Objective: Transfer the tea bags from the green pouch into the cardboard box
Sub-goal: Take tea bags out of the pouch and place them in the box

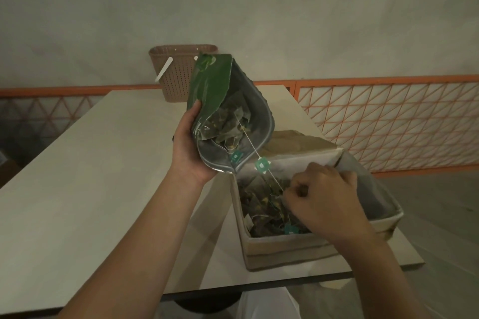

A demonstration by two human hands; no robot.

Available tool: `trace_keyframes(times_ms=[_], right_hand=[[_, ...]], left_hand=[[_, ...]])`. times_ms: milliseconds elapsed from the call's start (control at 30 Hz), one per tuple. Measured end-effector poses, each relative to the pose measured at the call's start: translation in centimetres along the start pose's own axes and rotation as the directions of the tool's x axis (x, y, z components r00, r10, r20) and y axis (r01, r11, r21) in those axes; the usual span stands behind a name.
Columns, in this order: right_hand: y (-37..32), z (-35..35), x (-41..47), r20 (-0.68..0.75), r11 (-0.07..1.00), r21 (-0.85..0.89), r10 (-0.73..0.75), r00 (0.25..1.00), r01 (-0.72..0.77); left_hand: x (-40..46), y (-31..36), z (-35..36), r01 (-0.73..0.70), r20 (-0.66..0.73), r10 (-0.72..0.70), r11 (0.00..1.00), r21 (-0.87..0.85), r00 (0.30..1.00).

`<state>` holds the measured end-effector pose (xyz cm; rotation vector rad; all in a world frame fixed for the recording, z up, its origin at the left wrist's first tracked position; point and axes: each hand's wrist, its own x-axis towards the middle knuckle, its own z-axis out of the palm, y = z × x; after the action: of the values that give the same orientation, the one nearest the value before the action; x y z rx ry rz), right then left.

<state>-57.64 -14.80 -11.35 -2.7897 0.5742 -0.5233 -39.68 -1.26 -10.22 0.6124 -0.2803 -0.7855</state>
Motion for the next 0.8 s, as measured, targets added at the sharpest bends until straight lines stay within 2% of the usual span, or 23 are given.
trace_keyframes(times_ms=[100,167,233,333,433,533,633,700,800], right_hand=[[-0.5,0.0,0.3,-0.026,0.986,0.165,-0.002,1.000,0.007],[-1.4,-0.3,0.5,-0.069,0.940,0.342,0.024,0.997,0.001],[-2.5,-0.3,0.8,-0.054,0.888,0.459,0.043,0.998,-0.013],[-3.7,-0.2,1.4,-0.025,0.899,0.438,0.010,1.000,0.002],[-3.7,-0.3,2.0,-0.139,0.923,0.380,-0.003,0.990,0.056],[-3.9,-1.8,2.5,-0.263,0.823,0.552,0.023,0.965,0.131],[-4.3,-3.6,2.6,-0.371,0.662,0.714,0.085,0.925,0.226],[-4.4,-4.2,2.4,-0.457,0.586,0.751,0.130,0.880,0.303],[-4.1,-4.1,2.1,-0.529,0.539,0.758,0.179,0.829,0.367]], left_hand=[[-0.1,0.0,0.0,0.001,0.001,-0.001,1.000,-0.007,1.000],[-0.1,-0.3,0.0,0.007,-0.003,-0.007,1.000,-0.012,1.000],[-0.2,-0.5,0.1,0.018,-0.002,-0.018,1.000,-0.014,1.000],[0.1,-0.7,-0.1,0.019,-0.005,-0.019,1.000,-0.019,1.000],[0.2,-0.6,-0.2,0.045,-0.001,-0.045,0.999,-0.025,0.999],[0.1,-0.6,-0.2,0.064,0.006,-0.064,0.997,-0.034,0.998],[0.0,-0.6,-0.3,0.070,-0.001,-0.071,0.997,-0.026,0.998],[0.1,-0.7,-0.2,0.073,0.006,-0.073,0.997,-0.040,0.997],[0.1,-0.8,0.0,0.058,-0.005,-0.058,0.998,-0.036,0.998]])
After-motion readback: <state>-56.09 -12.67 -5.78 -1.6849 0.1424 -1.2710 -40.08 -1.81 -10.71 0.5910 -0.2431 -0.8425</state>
